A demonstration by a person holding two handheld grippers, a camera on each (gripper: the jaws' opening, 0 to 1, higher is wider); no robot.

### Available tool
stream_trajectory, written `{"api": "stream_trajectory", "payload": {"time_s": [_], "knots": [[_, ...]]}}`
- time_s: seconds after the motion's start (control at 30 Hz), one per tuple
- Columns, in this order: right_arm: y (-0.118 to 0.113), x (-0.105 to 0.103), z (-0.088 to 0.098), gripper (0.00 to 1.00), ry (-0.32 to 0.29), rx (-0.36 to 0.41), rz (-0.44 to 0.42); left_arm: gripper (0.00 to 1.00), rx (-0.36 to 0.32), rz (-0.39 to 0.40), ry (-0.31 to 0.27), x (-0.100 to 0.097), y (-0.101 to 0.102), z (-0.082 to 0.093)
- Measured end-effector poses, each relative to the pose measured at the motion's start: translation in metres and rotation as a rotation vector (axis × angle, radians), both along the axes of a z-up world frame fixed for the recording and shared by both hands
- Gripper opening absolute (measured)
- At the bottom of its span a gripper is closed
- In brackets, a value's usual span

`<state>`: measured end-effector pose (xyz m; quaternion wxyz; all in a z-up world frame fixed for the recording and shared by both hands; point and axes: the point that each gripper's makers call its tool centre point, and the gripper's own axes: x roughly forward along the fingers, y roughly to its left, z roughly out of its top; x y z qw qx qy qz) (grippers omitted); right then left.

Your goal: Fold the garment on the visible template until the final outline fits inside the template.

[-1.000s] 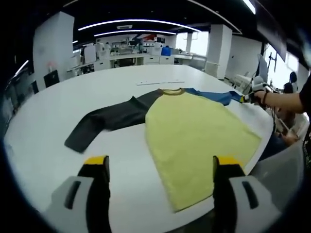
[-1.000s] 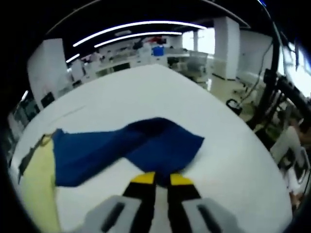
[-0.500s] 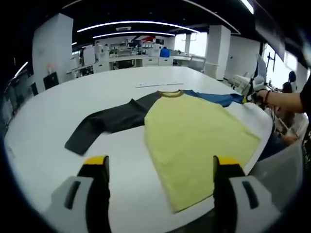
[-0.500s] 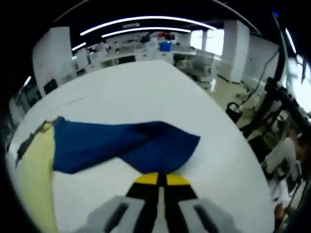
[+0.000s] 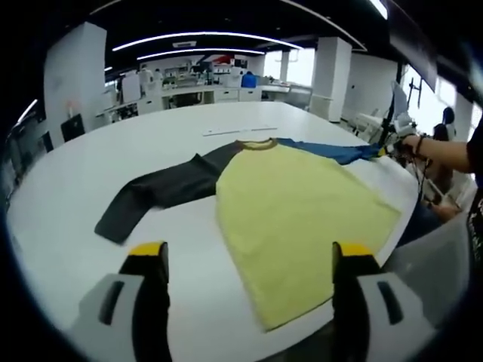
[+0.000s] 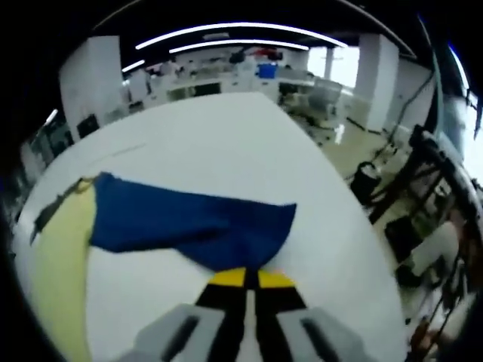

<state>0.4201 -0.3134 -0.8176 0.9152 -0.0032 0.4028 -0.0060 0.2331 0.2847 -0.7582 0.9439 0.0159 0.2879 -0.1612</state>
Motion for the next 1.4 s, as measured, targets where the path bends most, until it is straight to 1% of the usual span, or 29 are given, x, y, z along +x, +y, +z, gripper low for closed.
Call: {"api": "stream_trajectory", "payload": {"time_s": [0.07,0.13,0.17,0.2,0.23,0.27,0.3,0.37,0.4,0.47,0.5,0.53,0.63,0.67,0.73,0.8,0.83,0.87,0.9,0.93,1.0,1.1,1.2,1.3,1.4], "knots": [[-0.006,0.0,-0.001,0.0,0.006,-0.011,0.004,0.87,0.005,-0.005,0.002,0.0,0.0,0.0],[-0.017,0.005,-0.004,0.0,0.015,-0.016,0.013,0.88,0.002,-0.008,0.002,-0.001,0.0,0.0],[-0.018,0.005,-0.005,0.0,0.017,-0.019,0.017,0.87,-0.01,-0.004,0.004,-0.001,-0.001,0.001],[-0.021,0.005,-0.006,0.0,0.028,-0.036,0.029,0.87,-0.051,0.003,-0.001,0.0,-0.003,0.004],[-0.015,-0.002,-0.003,0.0,0.041,-0.051,0.042,0.87,-0.067,0.003,-0.007,0.001,-0.004,0.006],[-0.017,-0.004,-0.003,0.0,0.05,-0.075,0.054,0.87,-0.068,0.004,-0.014,0.001,-0.004,0.009],[-0.011,-0.01,-0.001,0.0,0.055,-0.076,0.055,0.87,-0.066,0.004,-0.021,0.002,-0.004,0.012],[-0.012,-0.01,-0.003,0.0,0.06,-0.05,0.054,0.87,-0.054,0.0,-0.023,0.002,-0.006,0.015],[-0.013,-0.009,-0.003,0.0,0.061,-0.038,0.044,0.87,-0.049,-0.001,-0.024,0.002,-0.005,0.013],[-0.013,-0.009,-0.004,0.0,0.068,-0.035,0.052,0.88,-0.047,-0.003,-0.024,0.002,-0.005,0.012],[-0.018,-0.004,-0.008,0.0,0.073,-0.038,0.057,0.88,-0.046,-0.005,-0.023,0.002,-0.005,0.012],[-0.019,-0.004,-0.009,0.0,0.076,-0.036,0.06,0.88,-0.045,-0.005,-0.022,0.002,-0.004,0.012],[-0.011,-0.013,-0.009,0.0,0.088,-0.011,0.05,0.89,-0.046,-0.005,-0.021,0.001,-0.004,0.011],[-0.009,-0.014,-0.009,0.0,0.089,-0.003,0.048,0.89,-0.046,-0.006,-0.022,0.0,-0.004,0.011],[-0.013,-0.01,-0.011,0.0,0.088,0.016,0.036,0.91,-0.044,-0.01,-0.024,0.0,-0.005,0.012],[-0.007,-0.016,-0.006,0.0,0.085,0.027,0.031,0.93,-0.043,-0.011,-0.023,-0.001,-0.005,0.012],[-0.019,-0.005,-0.012,0.0,0.085,0.032,0.03,0.94,-0.042,-0.012,-0.022,-0.001,-0.004,0.012],[-0.025,0.0,-0.013,0.0,0.083,0.035,0.027,0.94,-0.039,-0.014,-0.018,-0.002,-0.004,0.011],[-0.009,-0.012,-0.006,0.0,0.08,0.036,0.028,0.95,-0.037,-0.015,-0.016,-0.002,-0.004,0.011],[-0.001,-0.017,-0.001,0.0,0.075,0.039,0.03,0.96,-0.033,-0.018,-0.011,-0.002,-0.003,0.01],[0.001,-0.016,0.002,0.0,0.073,0.045,0.031,0.98,-0.031,-0.018,-0.003,-0.002,-0.001,0.009],[0.005,-0.014,0.005,0.0,0.072,0.049,0.036,0.98,-0.02,-0.022,-0.003,-0.003,0.001,0.01],[0.009,-0.012,0.011,0.0,0.077,0.023,0.057,0.99,-0.02,-0.024,-0.001,-0.005,0.001,0.011],[0.014,-0.008,0.018,0.0,0.068,0.03,0.061,0.97,-0.015,-0.019,0.008,-0.006,0.003,0.008],[0.016,-0.001,0.023,0.0,0.059,0.018,0.083,0.98,-0.013,-0.014,0.009,-0.008,0.004,0.008]]}}
